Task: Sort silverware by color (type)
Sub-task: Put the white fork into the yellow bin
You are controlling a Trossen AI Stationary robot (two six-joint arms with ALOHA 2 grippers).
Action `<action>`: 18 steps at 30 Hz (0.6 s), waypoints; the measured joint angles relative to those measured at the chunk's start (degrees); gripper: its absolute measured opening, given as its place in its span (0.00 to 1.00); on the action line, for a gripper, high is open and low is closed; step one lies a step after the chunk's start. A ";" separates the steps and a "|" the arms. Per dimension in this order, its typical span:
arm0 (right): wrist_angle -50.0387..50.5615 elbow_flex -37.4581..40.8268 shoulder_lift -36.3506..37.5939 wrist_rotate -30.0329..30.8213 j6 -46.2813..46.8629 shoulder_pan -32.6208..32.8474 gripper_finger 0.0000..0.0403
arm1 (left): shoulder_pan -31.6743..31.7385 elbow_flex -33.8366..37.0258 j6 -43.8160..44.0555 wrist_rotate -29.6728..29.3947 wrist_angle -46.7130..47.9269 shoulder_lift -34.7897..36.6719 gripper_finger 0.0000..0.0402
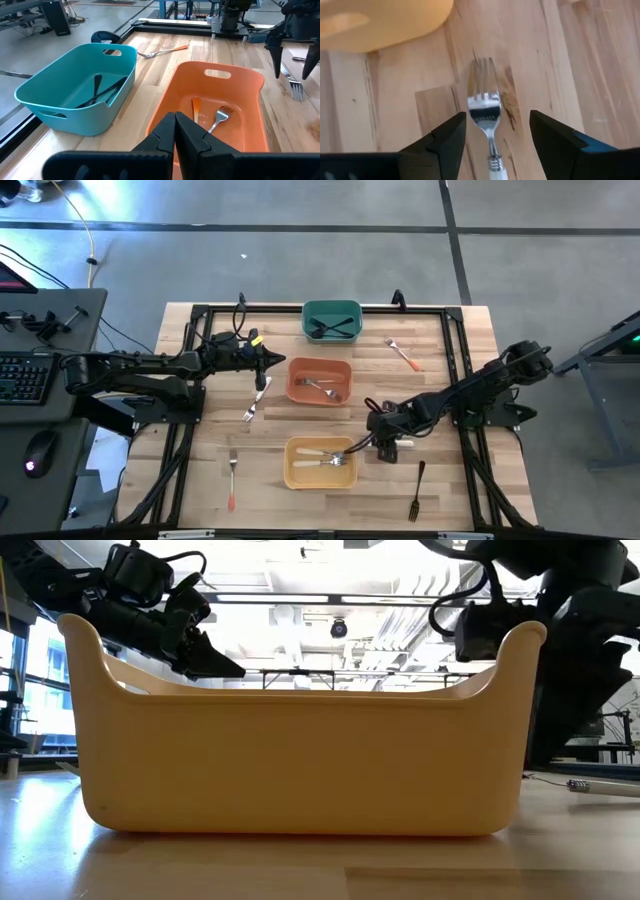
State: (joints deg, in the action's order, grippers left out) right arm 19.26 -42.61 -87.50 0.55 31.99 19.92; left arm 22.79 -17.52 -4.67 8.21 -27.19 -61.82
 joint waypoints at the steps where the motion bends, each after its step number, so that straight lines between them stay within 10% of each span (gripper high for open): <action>1: -0.46 0.00 -0.12 0.00 -0.03 0.05 0.51 | 0.00 0.00 0.00 -0.01 0.00 0.01 0.00; 18: -3.28 -0.90 -6.32 8.05 -0.84 3.50 0.42 | 0.00 0.00 0.02 0.00 0.29 0.00 0.00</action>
State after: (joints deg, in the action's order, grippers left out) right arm 15.98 -43.51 -93.82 8.61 31.15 23.42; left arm 22.79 -17.52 -4.64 8.21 -26.89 -61.82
